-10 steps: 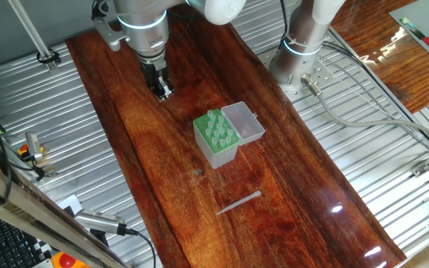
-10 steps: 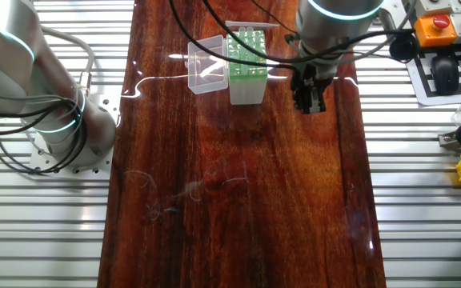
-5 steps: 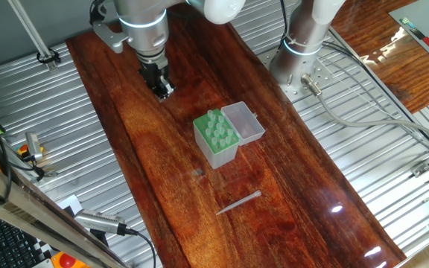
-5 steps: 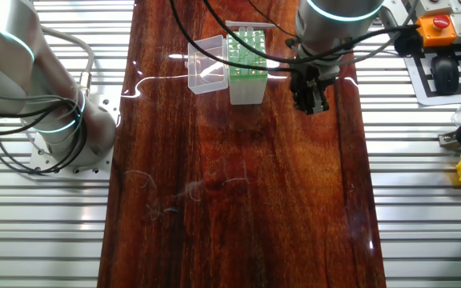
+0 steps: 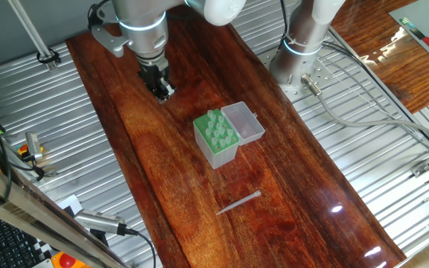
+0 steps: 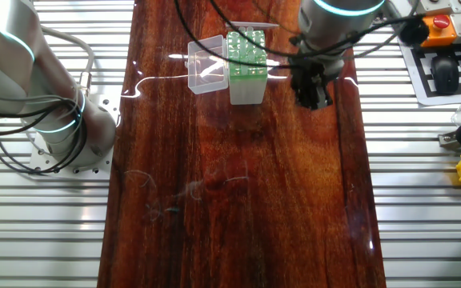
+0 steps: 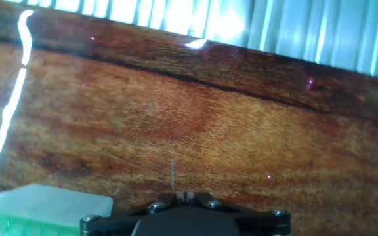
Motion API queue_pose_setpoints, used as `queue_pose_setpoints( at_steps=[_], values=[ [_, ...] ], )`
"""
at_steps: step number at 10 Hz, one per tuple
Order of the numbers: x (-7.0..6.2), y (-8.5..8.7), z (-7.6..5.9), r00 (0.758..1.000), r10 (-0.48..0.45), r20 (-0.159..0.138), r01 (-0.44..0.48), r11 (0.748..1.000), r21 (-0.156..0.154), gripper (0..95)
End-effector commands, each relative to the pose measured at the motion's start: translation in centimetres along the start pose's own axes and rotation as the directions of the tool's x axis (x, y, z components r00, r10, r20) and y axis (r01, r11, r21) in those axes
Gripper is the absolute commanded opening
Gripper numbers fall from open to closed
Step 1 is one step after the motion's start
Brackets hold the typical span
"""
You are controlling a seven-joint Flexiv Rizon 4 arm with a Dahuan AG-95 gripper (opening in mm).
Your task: Insert a large pipette tip into the holder for large pipette tips
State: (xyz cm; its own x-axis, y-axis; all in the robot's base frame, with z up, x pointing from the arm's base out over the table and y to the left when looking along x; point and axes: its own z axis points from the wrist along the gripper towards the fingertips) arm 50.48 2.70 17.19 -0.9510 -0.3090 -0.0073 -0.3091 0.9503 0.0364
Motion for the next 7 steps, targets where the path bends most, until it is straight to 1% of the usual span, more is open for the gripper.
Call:
queue_pose_setpoints(
  at_steps=[1, 2, 3, 4, 5, 7],
  values=[
    [-1.6, 4.1, 0.1, 0.999, 0.051, -0.006, -0.051, 0.999, 0.016, 0.0],
    [-2.2, 6.1, 0.1, 0.997, 0.078, -0.01, -0.078, 0.997, 0.019, 0.0],
    [-2.6, 7.5, 0.1, 0.994, 0.105, -0.015, -0.104, 0.994, 0.018, 0.0],
    [-2.6, 7.5, 0.1, 0.994, 0.104, -0.019, -0.104, 0.994, 0.018, 0.0],
    [-2.6, 7.5, 0.1, 0.997, 0.075, -0.017, -0.075, 0.997, 0.018, 0.0],
    [-2.6, 7.5, 0.1, 1.0, -0.018, -0.01, 0.018, 1.0, 0.008, 0.0]
  ],
)
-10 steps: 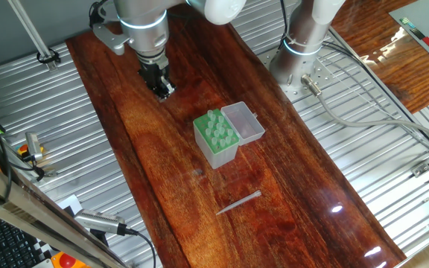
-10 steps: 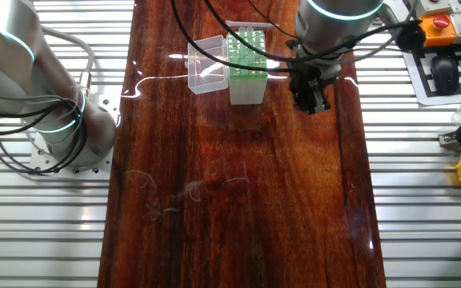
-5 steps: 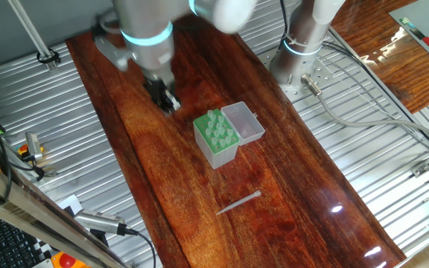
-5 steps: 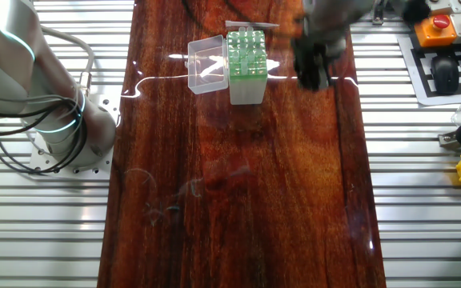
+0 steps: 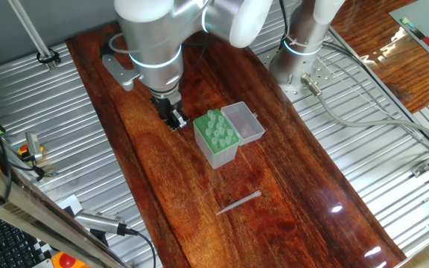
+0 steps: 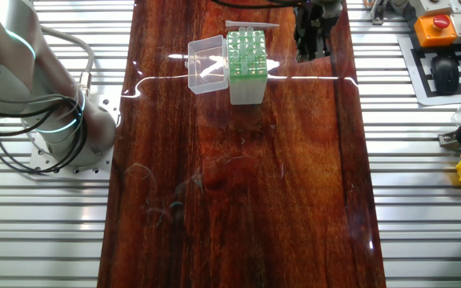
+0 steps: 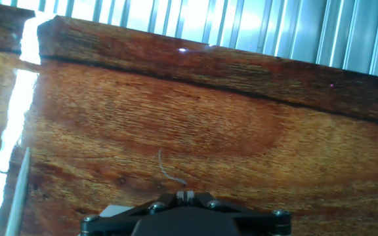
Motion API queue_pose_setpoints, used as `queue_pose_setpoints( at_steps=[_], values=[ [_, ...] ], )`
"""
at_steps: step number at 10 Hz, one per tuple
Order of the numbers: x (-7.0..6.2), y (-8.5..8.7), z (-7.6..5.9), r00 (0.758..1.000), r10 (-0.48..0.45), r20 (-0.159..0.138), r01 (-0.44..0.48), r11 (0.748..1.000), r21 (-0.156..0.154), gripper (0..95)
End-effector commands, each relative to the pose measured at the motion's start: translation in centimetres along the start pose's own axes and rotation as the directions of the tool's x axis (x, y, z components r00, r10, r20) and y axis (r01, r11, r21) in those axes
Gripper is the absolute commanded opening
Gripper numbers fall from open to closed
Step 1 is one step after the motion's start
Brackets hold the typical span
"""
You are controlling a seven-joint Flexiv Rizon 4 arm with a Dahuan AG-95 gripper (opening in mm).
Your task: Insert a large pipette tip into the holder for large pipette tips
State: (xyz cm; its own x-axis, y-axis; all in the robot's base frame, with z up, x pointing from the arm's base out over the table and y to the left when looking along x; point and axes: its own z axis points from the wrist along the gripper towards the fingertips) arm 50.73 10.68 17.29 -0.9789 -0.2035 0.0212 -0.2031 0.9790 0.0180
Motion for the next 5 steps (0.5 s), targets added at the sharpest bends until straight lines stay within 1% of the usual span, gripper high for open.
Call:
queue_pose_setpoints(
  at_steps=[1, 2, 3, 4, 5],
  values=[
    [0.1, 0.0, 0.0, 0.991, -0.132, 0.017, 0.132, 0.991, -0.007, 0.0],
    [0.1, 0.0, 0.0, 0.992, -0.125, 0.019, 0.126, 0.992, -0.006, 0.0],
    [0.1, -0.3, -0.1, 0.995, -0.099, 0.02, 0.099, 0.995, -0.011, 0.0],
    [-0.1, 0.4, 0.1, 0.996, -0.082, 0.02, 0.082, 0.996, -0.014, 0.0],
    [-0.3, 1.7, 0.3, 0.998, -0.06, 0.019, 0.06, 0.998, -0.015, 0.0]
  ],
)
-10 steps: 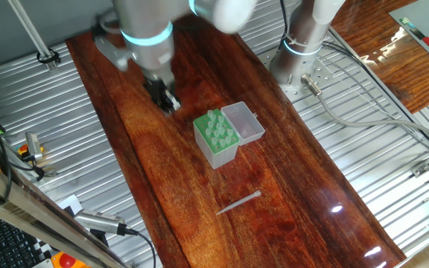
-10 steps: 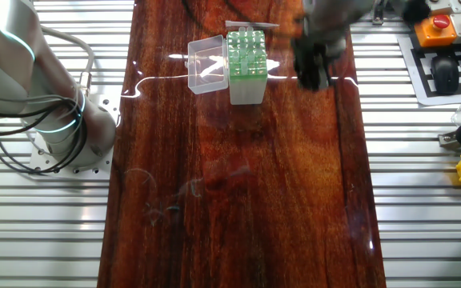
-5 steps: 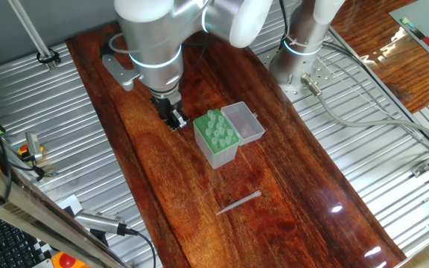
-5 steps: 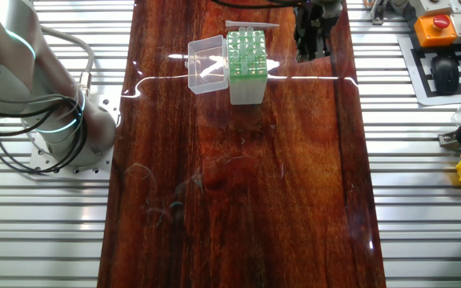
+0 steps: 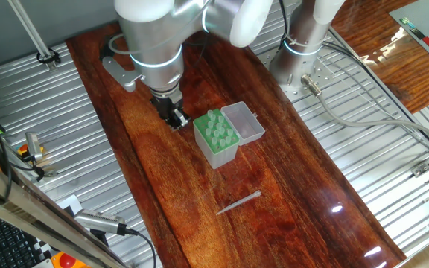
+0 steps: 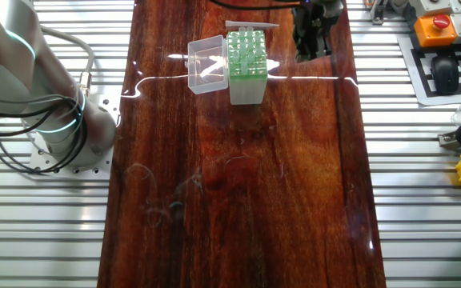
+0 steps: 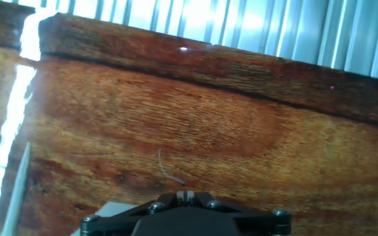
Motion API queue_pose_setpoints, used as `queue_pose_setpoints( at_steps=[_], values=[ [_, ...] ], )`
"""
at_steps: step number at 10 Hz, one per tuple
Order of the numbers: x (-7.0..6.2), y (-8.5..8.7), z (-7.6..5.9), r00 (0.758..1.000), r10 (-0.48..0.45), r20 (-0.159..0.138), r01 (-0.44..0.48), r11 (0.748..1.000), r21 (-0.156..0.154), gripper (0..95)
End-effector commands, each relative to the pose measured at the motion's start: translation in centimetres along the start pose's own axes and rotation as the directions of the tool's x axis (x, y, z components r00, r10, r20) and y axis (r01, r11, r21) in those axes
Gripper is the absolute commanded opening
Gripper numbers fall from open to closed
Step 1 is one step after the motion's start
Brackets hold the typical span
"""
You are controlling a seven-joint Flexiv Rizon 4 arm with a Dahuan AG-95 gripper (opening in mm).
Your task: Insert a large pipette tip into the holder for large pipette tips
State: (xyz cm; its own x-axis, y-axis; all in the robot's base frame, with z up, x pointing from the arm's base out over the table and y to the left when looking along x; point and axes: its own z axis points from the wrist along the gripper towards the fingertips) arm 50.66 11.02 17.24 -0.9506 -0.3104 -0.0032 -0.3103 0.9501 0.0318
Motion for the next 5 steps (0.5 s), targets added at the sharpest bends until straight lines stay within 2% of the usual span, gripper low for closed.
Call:
queue_pose_setpoints(
  at_steps=[1, 4, 5],
  values=[
    [-0.7, 2.9, 0.4, 0.997, 0.076, -0.004, -0.076, 0.997, -0.001, 0.0],
    [-0.8, 7.6, 0.6, 0.986, 0.166, -0.006, -0.166, 0.986, 0.0, 0.0],
    [-0.8, 8.5, 0.6, 0.983, 0.182, -0.009, -0.182, 0.983, 0.0, 0.0]
  ],
)
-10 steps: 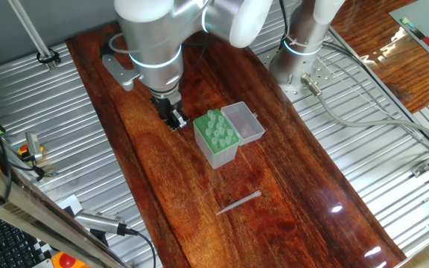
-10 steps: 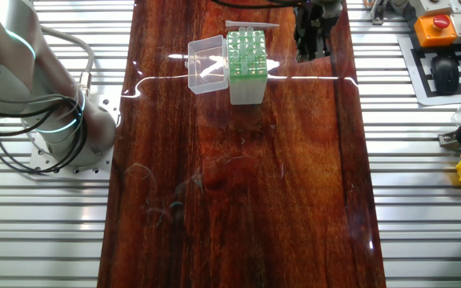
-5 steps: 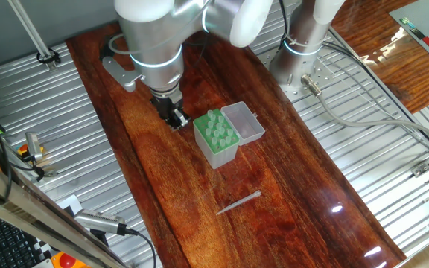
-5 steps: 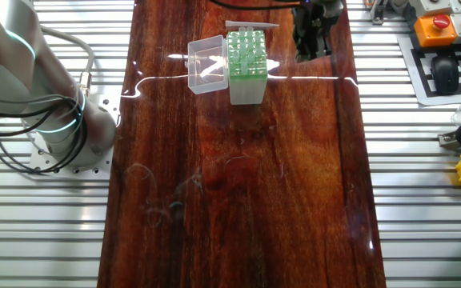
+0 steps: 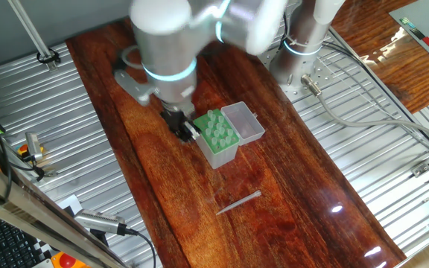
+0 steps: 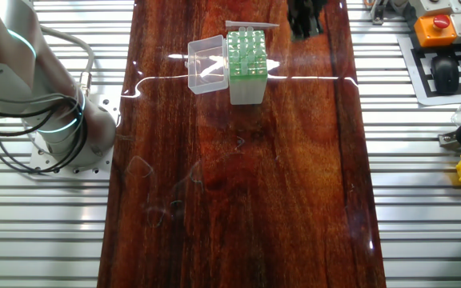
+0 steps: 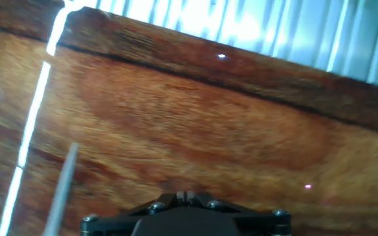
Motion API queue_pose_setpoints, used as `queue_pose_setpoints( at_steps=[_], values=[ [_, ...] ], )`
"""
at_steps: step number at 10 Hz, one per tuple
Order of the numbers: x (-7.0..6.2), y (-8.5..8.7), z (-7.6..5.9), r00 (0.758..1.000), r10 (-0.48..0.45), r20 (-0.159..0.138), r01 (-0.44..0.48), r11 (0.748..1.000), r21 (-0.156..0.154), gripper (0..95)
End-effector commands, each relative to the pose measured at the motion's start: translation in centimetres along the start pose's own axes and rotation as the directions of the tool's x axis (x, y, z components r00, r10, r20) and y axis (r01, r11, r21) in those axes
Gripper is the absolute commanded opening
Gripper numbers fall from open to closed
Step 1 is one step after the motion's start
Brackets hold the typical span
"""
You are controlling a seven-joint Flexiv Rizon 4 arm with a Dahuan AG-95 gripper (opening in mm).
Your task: Insert a large pipette tip into the holder for large pipette tips
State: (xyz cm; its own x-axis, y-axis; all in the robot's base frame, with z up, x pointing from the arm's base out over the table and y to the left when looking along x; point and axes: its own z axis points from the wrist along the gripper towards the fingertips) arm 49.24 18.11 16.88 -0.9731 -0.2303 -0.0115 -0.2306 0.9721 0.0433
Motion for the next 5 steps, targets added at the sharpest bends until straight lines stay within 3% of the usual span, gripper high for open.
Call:
queue_pose_setpoints(
  at_steps=[1, 5],
  values=[
    [0.14, 1.3, 0.01, 0.996, 0.088, -0.017, -0.087, 0.996, 0.008, 0.0],
    [0.14, 1.3, 0.01, 1.0, -0.014, -0.018, 0.014, 1.0, 0.001, 0.0]
  ],
)
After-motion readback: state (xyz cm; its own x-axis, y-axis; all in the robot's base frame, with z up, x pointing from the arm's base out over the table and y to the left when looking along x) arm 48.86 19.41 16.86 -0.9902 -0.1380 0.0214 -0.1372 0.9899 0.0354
